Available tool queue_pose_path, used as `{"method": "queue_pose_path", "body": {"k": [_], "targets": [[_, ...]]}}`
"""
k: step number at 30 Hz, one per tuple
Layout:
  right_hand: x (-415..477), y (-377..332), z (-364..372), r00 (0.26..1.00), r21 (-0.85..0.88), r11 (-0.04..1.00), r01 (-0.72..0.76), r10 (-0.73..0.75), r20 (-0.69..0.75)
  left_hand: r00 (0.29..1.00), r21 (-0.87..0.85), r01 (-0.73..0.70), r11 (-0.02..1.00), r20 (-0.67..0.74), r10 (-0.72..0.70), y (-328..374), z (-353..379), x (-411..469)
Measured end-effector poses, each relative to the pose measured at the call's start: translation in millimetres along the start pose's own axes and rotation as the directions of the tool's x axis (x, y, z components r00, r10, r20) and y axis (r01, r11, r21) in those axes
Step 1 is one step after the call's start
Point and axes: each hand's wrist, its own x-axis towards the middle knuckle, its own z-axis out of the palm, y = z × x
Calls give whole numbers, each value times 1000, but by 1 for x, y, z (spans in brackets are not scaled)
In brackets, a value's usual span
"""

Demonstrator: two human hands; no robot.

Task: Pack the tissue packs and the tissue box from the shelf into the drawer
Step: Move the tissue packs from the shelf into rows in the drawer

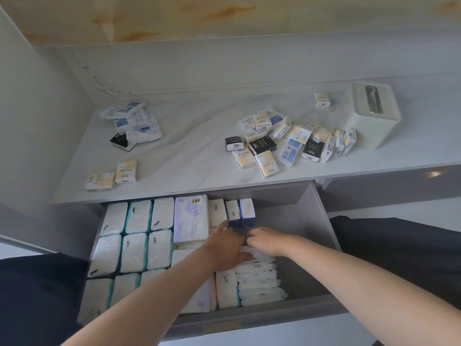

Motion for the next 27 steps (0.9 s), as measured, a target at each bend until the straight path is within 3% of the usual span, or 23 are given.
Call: {"method": "queue_pose_path", "body": {"k": [4,13,21,27], "targets": [[-2,-3,-1,999,-66,998,13,-9,50,999,-7,-10,1000,-41,10,-6,-3,-8],[-11,-80,-50,958,-96,974,204,-219,-183,924,-308,144,940,-299,-239,-53,-68,-32],[9,-206,-89,823,-62,915,398,-386,-416,789,-369,340,865,-389,-476,-168,-142,-90],[66,-281,-107,798,-190,912,363,-410,-443,631,-441,453,775,-456,-628,-256,-138,-111]]}}
